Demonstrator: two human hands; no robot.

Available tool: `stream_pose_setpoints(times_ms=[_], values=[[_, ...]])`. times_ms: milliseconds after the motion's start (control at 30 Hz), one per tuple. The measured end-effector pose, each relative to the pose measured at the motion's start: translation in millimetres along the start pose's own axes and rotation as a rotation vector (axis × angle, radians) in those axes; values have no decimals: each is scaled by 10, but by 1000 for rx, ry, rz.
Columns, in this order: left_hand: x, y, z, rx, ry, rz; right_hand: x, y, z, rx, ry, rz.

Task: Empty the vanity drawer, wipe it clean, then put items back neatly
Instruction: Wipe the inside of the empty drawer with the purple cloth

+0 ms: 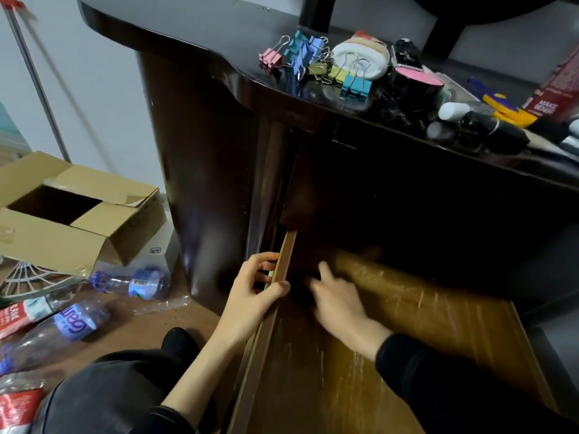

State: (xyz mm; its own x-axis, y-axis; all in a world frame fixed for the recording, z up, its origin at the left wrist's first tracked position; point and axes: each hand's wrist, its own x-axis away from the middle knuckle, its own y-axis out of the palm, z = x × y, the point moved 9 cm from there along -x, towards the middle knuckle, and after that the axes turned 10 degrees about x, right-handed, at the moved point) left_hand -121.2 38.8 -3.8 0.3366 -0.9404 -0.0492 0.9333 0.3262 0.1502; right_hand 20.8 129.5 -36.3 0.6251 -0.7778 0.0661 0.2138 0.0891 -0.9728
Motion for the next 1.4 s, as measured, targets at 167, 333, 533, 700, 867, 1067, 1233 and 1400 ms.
stream_pose_setpoints(times_ms=[167, 333, 533, 700, 867, 1067, 1233, 1400], values=[[-11, 4, 17, 3, -6, 14, -302, -90, 369, -31, 140, 100], [32, -12, 15, 9, -22, -1, -483, -171, 370, -64, 264, 35], [-30, 7, 39, -17, 3, -4, 309, 104, -76, -138, 75, 52], [-29, 10, 38, -4, 11, 1, 38, 72, 214, -161, 145, 81], [28, -6, 17, 10, 5, -12, -319, -147, 520, -199, 329, 30], [-31, 6, 15, -9, 24, -15, 414, 163, 0, -94, 115, -39], [-52, 8, -3, -8, 12, -14, 337, 155, 136, -153, 138, -4], [0, 0, 2, -19, 9, -28, 110, -54, 184, -117, 198, 42]])
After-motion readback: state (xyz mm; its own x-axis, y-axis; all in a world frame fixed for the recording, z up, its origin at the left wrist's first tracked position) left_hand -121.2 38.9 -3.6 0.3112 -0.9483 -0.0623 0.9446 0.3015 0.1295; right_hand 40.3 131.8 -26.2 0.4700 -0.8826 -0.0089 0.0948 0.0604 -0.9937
